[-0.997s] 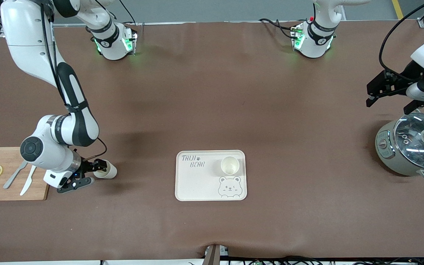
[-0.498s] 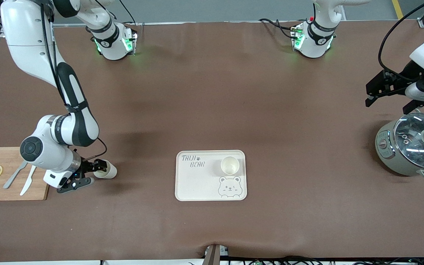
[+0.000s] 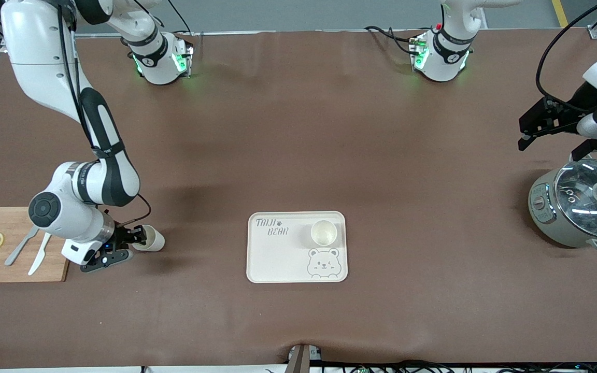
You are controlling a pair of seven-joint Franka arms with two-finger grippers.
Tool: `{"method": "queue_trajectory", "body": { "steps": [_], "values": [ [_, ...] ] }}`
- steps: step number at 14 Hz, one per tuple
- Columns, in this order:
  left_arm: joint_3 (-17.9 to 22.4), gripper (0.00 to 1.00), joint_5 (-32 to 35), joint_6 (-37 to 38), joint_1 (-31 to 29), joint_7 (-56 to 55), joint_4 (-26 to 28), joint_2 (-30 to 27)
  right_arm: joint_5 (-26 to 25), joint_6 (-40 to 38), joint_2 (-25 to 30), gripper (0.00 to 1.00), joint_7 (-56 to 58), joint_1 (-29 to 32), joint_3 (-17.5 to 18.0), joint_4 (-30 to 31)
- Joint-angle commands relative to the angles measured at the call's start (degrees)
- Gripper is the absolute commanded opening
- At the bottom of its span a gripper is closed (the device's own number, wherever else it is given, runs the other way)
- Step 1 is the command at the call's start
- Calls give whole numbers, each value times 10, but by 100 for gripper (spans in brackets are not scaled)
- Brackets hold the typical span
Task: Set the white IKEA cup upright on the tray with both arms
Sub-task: 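Close the right gripper on the cup's rim and lift, then carry the white cup with the right gripper onto the tray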
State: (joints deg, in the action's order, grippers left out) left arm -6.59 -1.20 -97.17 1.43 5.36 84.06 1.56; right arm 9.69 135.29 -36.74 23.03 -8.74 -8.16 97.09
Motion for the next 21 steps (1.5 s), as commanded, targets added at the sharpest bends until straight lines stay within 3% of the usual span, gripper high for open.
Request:
{"method": "queue_trajectory", "body": {
  "steps": [1, 8, 10, 15, 21],
  "values": [
    [-3, 100, 22, -5, -3, -1, 0, -2, 9, 1, -3, 0, 10, 0, 1, -7],
    [-3, 100, 23, -5, -5, -1, 0, -2, 9, -7, 3, 0, 4, -8, 2, -16],
    [-3, 100, 18, -5, -4, -1, 0, -3, 13, -50, 18, 0, -22, -20, 2, -34],
    [-2, 100, 17, -5, -5, 3, -1, -4, 47, -199, 30, 0, -182, -71, 2, -143],
    [-2, 100, 18, -5, -5, -1, -1, -4, 52, -192, 23, 0, -438, -202, 1, -180]
  ]
}}
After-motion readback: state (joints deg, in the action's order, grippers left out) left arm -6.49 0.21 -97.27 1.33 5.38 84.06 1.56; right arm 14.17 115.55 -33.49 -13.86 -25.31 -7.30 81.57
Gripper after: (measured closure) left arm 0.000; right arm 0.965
